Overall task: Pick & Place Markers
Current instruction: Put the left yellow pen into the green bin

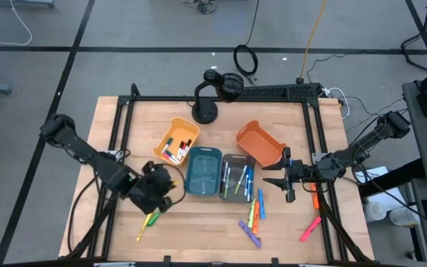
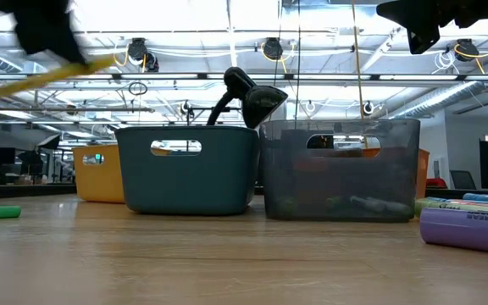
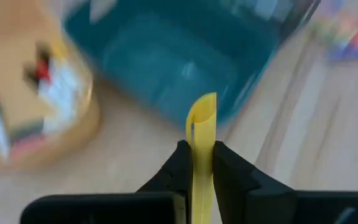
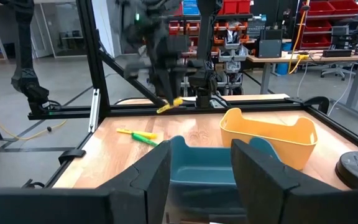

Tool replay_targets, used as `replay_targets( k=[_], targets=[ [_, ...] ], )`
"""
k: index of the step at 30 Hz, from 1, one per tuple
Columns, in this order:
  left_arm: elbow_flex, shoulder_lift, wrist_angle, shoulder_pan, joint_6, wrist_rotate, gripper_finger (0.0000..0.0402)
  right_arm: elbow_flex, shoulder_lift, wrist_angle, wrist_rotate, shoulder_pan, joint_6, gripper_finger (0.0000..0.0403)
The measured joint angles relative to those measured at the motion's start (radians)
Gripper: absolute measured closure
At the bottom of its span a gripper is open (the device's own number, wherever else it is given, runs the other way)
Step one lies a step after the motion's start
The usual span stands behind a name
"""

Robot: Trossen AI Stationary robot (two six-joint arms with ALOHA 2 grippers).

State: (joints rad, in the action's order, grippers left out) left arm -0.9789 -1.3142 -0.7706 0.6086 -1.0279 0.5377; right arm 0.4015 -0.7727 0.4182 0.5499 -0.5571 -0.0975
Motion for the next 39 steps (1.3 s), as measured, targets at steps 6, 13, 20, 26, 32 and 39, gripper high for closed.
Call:
replay_targets(
  k=[6, 13, 20, 26, 32, 39],
  targets=[
    [-0.043, 0.000, 0.281, -0.134, 0.264, 0.040, 0.0362, 0.000, 0.000, 0.003, 0.000, 0.000, 0.000, 0.0248],
    [-0.043, -0.070, 0.506, -0.302, 0.339, 0.042, 0.0361, 0.000, 0.000, 0.000, 0.000, 0.000, 0.000, 0.0248],
    [-0.043, -0.219, 0.549, -0.389, 0.319, -0.004, 0.0342, 0.000, 0.000, -0.002, 0.000, 0.000, 0.003, 0.0248],
    [-0.043, -0.327, 0.528, -0.406, 0.282, -0.029, 0.0361, 0.000, 0.000, -0.003, 0.000, 0.000, 0.004, 0.0248],
    [-0.043, -0.364, 0.493, -0.423, 0.279, -0.105, 0.0300, 0.000, 0.000, -0.004, 0.000, 0.000, 0.004, 0.0248],
    [-0.043, -0.353, 0.485, -0.432, 0.388, -0.158, 0.0231, 0.000, 0.000, -0.004, 0.000, 0.000, 0.004, 0.0248]
  ],
)
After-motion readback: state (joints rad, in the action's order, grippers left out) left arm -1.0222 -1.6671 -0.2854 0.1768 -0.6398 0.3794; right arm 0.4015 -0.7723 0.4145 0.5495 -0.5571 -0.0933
